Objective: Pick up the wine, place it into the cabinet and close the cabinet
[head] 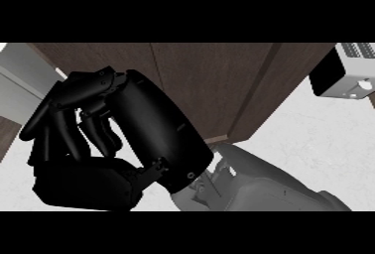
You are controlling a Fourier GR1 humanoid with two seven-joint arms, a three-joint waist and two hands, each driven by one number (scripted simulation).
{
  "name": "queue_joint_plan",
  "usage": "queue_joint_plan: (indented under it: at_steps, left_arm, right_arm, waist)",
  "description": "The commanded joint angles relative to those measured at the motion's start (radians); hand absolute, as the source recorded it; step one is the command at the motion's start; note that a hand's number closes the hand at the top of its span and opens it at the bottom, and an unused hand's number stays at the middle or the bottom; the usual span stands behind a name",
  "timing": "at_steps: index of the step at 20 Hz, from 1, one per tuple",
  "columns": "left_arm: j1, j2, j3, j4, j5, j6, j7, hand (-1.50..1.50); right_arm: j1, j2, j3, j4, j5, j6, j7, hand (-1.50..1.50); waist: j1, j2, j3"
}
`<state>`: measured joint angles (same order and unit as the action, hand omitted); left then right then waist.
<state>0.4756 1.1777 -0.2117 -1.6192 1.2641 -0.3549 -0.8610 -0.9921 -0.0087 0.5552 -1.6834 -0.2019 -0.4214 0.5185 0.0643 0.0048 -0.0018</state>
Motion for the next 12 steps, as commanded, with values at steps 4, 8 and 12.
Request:
queue_joint_plan:
  at_steps: [4, 8, 12]
  left_arm:
    - [0.025, -0.018, 0.07, 0.032, -0.008, -0.113, -0.017, -1.5]
    - [0.042, -0.024, 0.083, 0.011, -0.015, -0.096, -0.003, -1.5]
    - [0.033, -0.013, 0.113, 0.006, 0.005, -0.112, 0.034, -1.5]
  right_arm:
    - [-0.108, 0.008, -0.119, 0.305, -0.171, 0.228, -0.166, 1.5]
    - [-0.128, -0.002, -0.105, 0.314, -0.351, 0.48, 0.01, 1.5]
    - [-0.135, -0.012, -0.068, 0.439, -0.443, 0.703, 0.042, 1.5]
  waist:
    - [-0.005, 0.004, 0.001]
    - [0.009, 0.004, 0.001]
    - [0.011, 0.009, 0.001]
